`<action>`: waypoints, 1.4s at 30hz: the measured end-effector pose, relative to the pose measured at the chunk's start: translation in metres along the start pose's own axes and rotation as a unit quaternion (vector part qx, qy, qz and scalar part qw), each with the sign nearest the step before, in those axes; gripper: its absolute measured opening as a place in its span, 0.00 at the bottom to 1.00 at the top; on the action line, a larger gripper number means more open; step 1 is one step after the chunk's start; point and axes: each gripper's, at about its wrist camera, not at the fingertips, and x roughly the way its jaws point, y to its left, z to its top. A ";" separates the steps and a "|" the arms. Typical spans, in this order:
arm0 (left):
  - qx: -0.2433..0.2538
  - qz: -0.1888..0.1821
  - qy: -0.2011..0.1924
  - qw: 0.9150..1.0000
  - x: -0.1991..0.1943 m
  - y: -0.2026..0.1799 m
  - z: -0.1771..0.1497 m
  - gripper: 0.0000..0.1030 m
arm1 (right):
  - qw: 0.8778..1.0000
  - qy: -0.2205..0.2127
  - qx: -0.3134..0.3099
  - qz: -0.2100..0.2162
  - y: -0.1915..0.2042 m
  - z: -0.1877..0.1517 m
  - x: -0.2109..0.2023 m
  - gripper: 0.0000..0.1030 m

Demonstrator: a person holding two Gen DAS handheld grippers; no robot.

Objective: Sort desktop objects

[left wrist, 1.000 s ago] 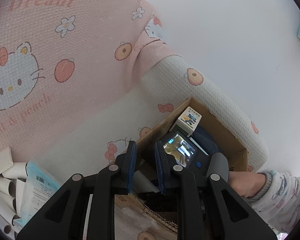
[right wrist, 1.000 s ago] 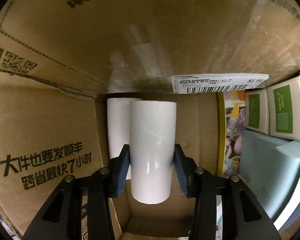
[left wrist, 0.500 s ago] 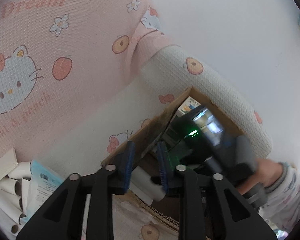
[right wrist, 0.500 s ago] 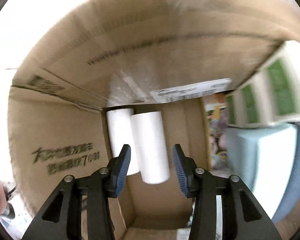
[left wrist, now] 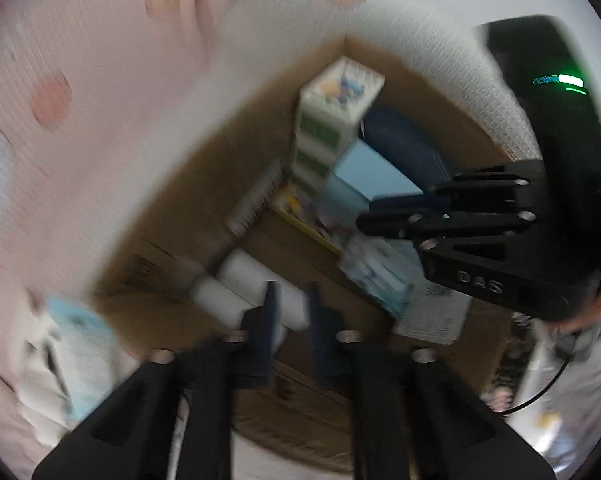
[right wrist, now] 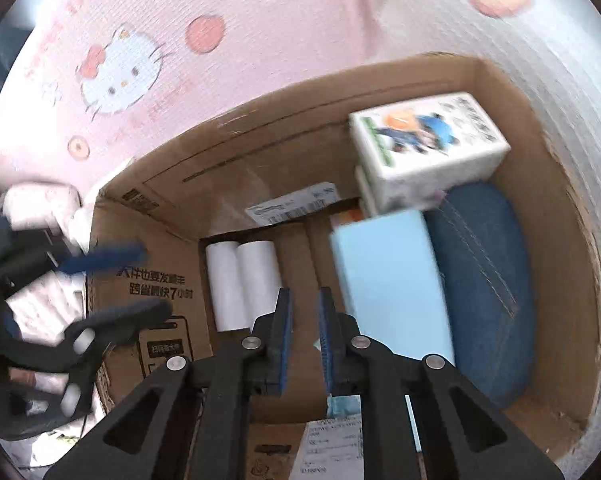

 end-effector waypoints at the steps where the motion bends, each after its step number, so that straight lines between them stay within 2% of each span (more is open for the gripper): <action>1: -0.010 -0.019 0.016 1.000 0.007 0.000 0.002 0.10 | 1.000 -0.001 0.006 -0.001 -0.004 0.000 0.001 0.10; 2: -0.025 -0.041 0.050 0.998 0.020 -0.002 0.006 0.09 | 1.000 -0.003 0.011 -0.004 -0.005 0.000 0.001 0.10; 4: -0.047 -0.054 0.102 0.992 0.041 -0.005 0.010 0.09 | 0.999 -0.011 0.025 -0.018 -0.015 0.000 -0.006 0.10; 9: -0.091 -0.061 0.173 0.979 0.085 -0.019 0.009 0.09 | 0.998 -0.019 0.049 -0.026 -0.031 -0.004 -0.010 0.10; 11: -0.110 -0.052 0.197 0.973 0.100 -0.020 0.006 0.09 | 0.998 -0.020 0.048 -0.028 -0.034 -0.007 -0.006 0.10; 19: -0.138 -0.005 0.241 0.961 0.129 -0.019 -0.007 0.10 | 0.997 -0.030 0.046 -0.059 -0.043 -0.014 -0.014 0.10; 23: -0.164 -0.002 0.270 0.949 0.141 -0.014 -0.015 0.14 | 0.997 -0.030 0.044 -0.057 -0.041 -0.015 -0.014 0.10; 28: -0.191 0.002 0.281 0.940 0.148 -0.007 -0.022 0.19 | 0.998 -0.029 0.028 -0.057 -0.035 -0.014 -0.010 0.10; 31: -0.187 0.014 0.273 0.944 0.144 -0.007 -0.022 0.21 | 0.997 -0.027 0.027 -0.060 -0.034 -0.015 -0.007 0.10; 33: -0.196 0.016 0.271 0.942 0.144 -0.005 -0.024 0.25 | 0.997 -0.026 0.025 -0.068 -0.034 -0.014 -0.006 0.10; 42: -0.221 0.023 0.247 0.943 0.135 -0.004 -0.029 0.26 | 0.997 -0.018 0.015 -0.078 -0.034 -0.015 0.002 0.10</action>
